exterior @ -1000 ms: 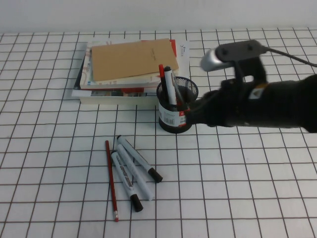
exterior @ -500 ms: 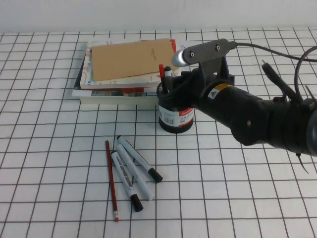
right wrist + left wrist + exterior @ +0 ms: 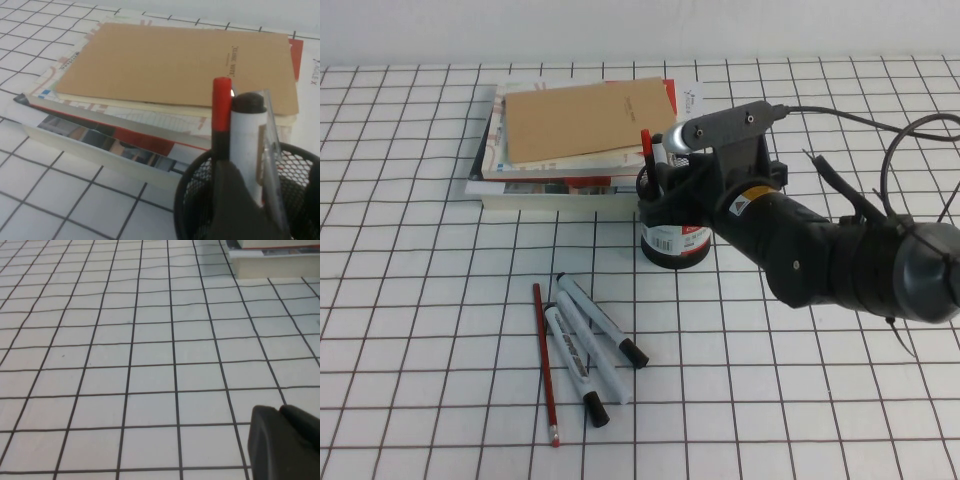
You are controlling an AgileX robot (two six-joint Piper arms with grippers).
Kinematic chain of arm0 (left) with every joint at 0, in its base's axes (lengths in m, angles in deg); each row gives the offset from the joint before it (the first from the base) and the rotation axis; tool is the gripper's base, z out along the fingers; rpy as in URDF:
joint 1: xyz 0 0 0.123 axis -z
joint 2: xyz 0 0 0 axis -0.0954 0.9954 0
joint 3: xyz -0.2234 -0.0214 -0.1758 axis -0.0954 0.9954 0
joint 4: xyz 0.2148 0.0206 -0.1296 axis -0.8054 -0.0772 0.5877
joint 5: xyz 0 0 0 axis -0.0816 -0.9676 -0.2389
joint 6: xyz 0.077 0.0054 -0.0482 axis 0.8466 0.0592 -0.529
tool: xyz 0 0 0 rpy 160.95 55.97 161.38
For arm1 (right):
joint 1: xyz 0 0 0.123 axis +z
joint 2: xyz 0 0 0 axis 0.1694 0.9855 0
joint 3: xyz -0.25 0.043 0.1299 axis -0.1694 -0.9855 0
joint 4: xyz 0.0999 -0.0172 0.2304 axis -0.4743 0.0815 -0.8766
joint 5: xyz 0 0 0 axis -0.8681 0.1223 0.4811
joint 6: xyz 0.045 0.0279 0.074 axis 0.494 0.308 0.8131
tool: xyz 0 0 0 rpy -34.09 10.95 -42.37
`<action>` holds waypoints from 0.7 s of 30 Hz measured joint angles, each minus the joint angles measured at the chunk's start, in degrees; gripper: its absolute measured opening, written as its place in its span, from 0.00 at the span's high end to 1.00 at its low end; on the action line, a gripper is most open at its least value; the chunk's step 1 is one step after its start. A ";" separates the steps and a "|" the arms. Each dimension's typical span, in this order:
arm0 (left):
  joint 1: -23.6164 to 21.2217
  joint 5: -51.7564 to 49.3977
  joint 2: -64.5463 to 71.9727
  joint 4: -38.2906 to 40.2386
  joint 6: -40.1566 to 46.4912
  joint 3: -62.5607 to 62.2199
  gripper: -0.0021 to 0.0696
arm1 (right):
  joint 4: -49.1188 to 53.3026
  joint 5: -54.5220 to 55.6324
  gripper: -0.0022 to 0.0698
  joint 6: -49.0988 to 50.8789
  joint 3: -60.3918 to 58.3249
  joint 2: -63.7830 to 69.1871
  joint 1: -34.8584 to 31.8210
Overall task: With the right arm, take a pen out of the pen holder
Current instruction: 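Take a marker out of the pen holder and lay it on the table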
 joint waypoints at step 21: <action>0.00 0.00 0.00 0.00 0.00 0.00 0.98 | 1.21 3.09 0.57 -4.45 5.47 6.20 0.00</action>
